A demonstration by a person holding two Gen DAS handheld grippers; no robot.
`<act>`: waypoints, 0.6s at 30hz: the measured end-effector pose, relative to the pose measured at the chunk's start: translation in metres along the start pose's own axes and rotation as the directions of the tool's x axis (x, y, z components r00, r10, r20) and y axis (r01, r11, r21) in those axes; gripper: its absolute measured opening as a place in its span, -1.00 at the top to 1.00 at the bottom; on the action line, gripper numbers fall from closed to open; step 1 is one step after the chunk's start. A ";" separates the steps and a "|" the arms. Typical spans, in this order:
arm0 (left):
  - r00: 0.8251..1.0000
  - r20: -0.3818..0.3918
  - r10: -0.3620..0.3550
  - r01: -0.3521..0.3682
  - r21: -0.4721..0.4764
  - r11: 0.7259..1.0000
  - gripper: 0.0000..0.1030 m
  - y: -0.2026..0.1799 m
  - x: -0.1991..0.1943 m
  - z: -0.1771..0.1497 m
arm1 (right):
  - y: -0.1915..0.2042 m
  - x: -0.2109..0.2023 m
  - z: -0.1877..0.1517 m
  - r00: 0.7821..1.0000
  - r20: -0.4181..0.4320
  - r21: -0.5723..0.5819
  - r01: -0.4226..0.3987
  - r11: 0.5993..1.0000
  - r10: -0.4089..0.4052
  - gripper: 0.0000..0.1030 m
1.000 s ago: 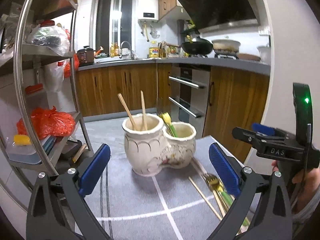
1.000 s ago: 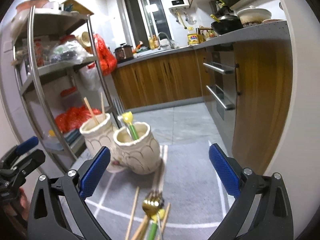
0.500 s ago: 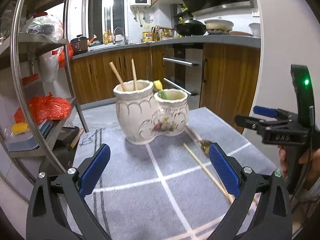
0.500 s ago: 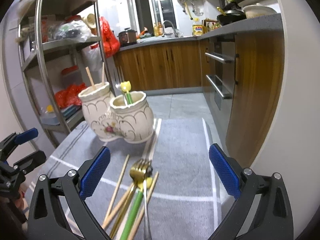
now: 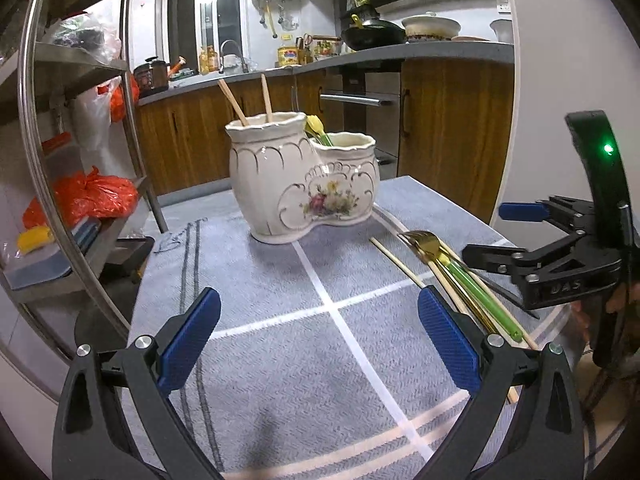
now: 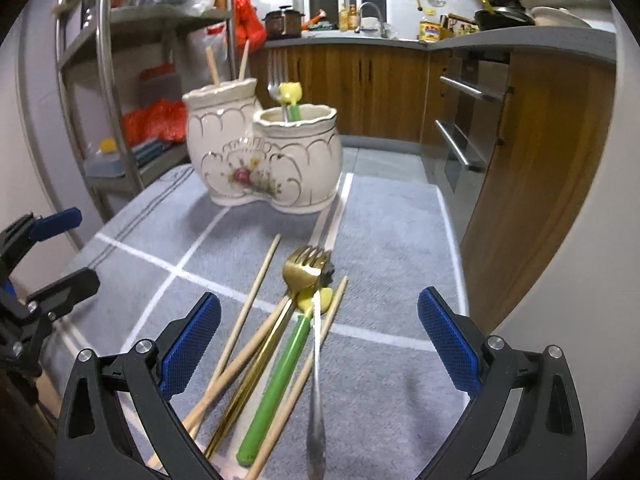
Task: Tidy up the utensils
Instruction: 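Lower the right tool onto the gold fork and close on its handle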
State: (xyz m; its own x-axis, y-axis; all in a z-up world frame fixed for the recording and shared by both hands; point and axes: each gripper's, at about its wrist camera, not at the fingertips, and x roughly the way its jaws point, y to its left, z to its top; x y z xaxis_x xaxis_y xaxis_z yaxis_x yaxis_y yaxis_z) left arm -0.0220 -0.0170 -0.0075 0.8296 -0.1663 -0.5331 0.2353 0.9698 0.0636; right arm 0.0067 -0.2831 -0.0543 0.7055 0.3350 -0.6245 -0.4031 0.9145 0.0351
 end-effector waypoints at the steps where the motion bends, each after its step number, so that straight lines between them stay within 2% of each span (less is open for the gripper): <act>1: 1.000 -0.005 -0.007 0.007 0.002 1.000 -0.89 -0.001 0.002 -0.001 | 0.001 0.004 0.001 1.000 -0.008 -0.002 -0.004 1.000 0.004 -0.88; 5: 0.999 -0.016 -0.036 0.036 0.014 0.999 -0.89 -0.004 0.005 -0.005 | 0.003 0.015 0.005 0.999 -0.031 0.004 -0.033 0.999 0.033 -0.77; 7: 0.999 -0.017 -0.041 0.041 0.021 0.999 -0.89 -0.006 0.006 -0.006 | 0.003 0.022 0.009 0.997 -0.047 0.019 -0.053 0.998 0.054 -0.54; 8: 0.999 -0.018 -0.046 0.046 0.023 0.999 -0.89 -0.007 0.007 -0.007 | 0.001 0.026 0.012 0.996 -0.059 0.036 -0.067 0.997 0.069 -0.37; 12: 0.998 -0.027 -0.060 0.061 0.019 0.998 -0.89 -0.005 0.012 -0.009 | -0.005 0.037 0.016 0.991 -0.085 0.096 -0.098 0.990 0.107 -0.03; 15: 0.997 -0.034 -0.069 0.069 0.010 0.998 -0.89 -0.003 0.015 -0.010 | -0.008 0.041 0.018 0.988 -0.089 0.129 -0.116 0.985 0.128 0.14; 18: 0.995 -0.046 -0.088 0.088 -0.009 0.996 -0.89 -0.001 0.019 -0.009 | -0.012 0.048 0.018 0.983 -0.118 0.158 -0.120 0.980 0.139 0.15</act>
State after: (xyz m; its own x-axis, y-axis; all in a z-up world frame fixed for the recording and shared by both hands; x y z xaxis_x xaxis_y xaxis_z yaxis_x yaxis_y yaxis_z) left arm -0.0114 -0.0191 -0.0254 0.7813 -0.2426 -0.5750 0.3028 0.9530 0.0093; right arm 0.0561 -0.2737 -0.0710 0.5685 0.4298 -0.7015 -0.3876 0.8921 0.2324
